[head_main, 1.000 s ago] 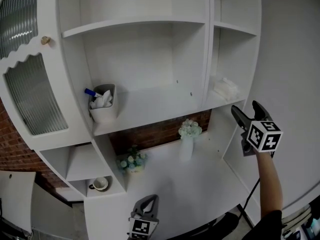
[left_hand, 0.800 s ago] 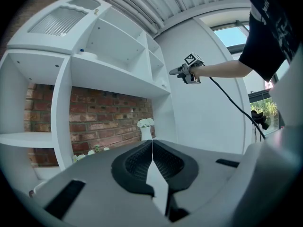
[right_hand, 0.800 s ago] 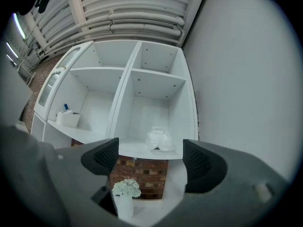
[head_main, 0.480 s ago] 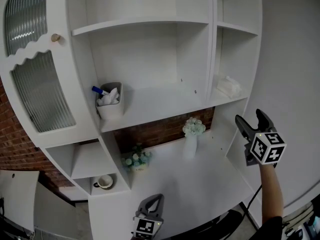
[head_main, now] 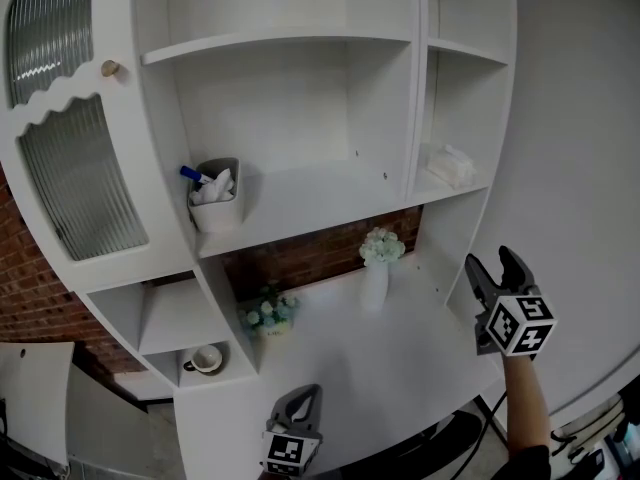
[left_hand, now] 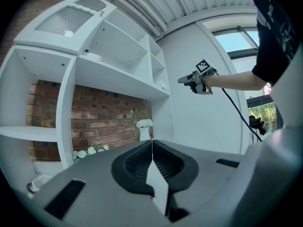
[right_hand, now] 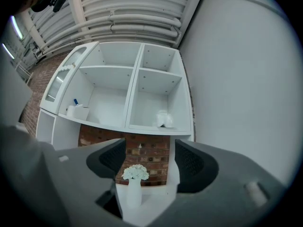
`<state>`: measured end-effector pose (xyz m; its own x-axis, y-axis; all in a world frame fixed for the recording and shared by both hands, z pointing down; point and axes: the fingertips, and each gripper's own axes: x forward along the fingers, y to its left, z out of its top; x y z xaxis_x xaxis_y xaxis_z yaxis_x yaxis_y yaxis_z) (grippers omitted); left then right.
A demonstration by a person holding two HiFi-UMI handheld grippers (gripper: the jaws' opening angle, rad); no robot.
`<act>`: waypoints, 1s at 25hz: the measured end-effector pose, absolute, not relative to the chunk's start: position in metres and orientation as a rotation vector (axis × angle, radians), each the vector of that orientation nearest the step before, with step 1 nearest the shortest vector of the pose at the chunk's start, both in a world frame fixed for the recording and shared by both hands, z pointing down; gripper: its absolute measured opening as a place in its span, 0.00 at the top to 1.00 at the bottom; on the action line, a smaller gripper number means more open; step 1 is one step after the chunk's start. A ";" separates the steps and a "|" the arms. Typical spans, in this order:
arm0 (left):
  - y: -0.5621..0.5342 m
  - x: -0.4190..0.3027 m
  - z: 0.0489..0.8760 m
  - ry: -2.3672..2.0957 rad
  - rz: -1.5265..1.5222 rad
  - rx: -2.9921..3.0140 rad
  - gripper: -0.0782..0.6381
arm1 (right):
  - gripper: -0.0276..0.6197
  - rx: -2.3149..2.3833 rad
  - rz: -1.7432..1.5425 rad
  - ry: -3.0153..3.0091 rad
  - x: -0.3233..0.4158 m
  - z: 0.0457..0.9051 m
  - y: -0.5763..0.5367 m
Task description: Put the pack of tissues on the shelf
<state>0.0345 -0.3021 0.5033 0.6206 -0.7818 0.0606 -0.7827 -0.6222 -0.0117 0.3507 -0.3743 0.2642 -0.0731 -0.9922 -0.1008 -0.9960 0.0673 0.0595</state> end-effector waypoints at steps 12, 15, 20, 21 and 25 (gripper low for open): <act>-0.293 0.045 0.497 -1.302 0.060 2.852 0.88 | 0.51 -2.177 0.185 2.252 0.339 0.312 -0.340; -0.291 0.047 0.499 -1.281 0.054 2.845 0.88 | 0.53 -2.203 0.200 2.274 0.330 0.330 -0.334; -0.286 0.053 0.497 -1.253 0.093 2.904 0.88 | 0.54 -2.213 0.168 2.309 0.312 0.364 -0.324; -0.284 0.054 0.498 -1.243 0.075 2.884 0.88 | 0.55 -2.217 0.159 2.295 0.312 0.368 -0.321; -0.283 0.052 0.512 -1.237 0.090 2.866 0.88 | 0.59 -2.232 0.123 2.249 0.305 0.385 -0.310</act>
